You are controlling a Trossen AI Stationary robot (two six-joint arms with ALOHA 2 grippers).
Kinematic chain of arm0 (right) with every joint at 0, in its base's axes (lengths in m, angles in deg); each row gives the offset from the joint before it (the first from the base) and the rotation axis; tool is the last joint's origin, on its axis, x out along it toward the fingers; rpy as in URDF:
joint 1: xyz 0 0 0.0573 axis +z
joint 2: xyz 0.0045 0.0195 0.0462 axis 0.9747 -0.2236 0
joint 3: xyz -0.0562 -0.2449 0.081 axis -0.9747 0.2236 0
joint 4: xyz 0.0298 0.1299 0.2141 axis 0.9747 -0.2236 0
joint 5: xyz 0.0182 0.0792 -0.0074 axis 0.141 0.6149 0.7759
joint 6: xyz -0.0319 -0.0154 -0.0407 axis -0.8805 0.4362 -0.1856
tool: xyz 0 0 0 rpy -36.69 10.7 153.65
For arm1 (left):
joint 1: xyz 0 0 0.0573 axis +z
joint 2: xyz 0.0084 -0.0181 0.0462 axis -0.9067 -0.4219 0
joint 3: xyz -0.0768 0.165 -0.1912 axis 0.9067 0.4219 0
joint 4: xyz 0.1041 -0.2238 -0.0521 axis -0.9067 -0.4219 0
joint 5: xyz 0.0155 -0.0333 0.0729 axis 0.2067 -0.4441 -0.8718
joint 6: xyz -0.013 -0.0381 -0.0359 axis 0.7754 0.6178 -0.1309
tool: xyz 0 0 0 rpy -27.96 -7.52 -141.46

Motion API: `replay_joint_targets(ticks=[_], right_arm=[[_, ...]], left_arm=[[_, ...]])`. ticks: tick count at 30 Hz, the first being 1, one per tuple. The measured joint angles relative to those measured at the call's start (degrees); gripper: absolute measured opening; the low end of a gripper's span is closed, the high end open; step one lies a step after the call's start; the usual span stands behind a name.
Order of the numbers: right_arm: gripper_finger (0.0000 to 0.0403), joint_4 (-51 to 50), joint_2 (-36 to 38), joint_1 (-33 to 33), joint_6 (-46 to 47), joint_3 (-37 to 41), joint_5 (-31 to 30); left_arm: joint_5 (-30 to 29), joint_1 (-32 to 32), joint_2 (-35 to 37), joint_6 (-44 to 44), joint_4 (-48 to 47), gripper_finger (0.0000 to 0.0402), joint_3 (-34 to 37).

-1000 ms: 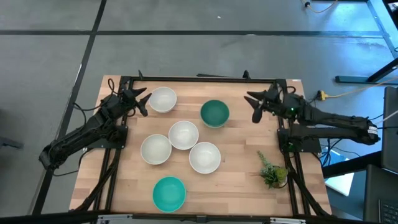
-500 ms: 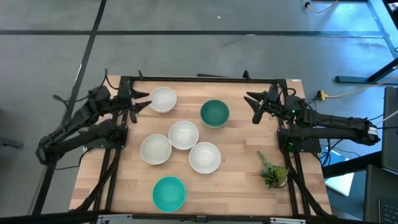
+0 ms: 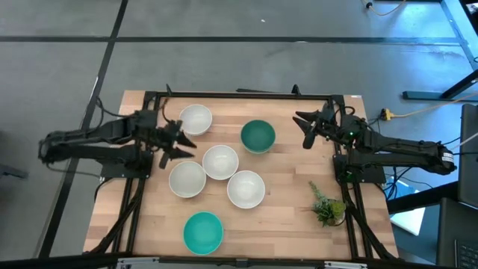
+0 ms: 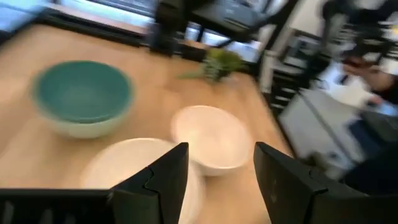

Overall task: Nest bowls inside each other
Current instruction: Stack the blue bowl on the dark green bowl

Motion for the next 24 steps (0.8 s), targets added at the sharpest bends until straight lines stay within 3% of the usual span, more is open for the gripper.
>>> replay_joint_targets(ticks=[12, 17, 24], right_arm=[[0.0129, -3.11, -0.02, -0.01, 3.18, 0.0, 7.29], [0.0129, -3.07, -0.02, -0.02, 3.21, 0.0, 7.59], [0.0129, -3.17, -0.02, -0.02, 3.21, 0.0, 7.65]], left_arm=[[-22.05, -25.42, -18.02, 3.35, -5.96, 0.0169, -12.21], [-25.42, -31.78, -26.34, 7.17, -6.95, 0.0169, -15.2], [-25.82, -36.75, -34.69, 10.98, -7.46, 0.0169, -18.09]])
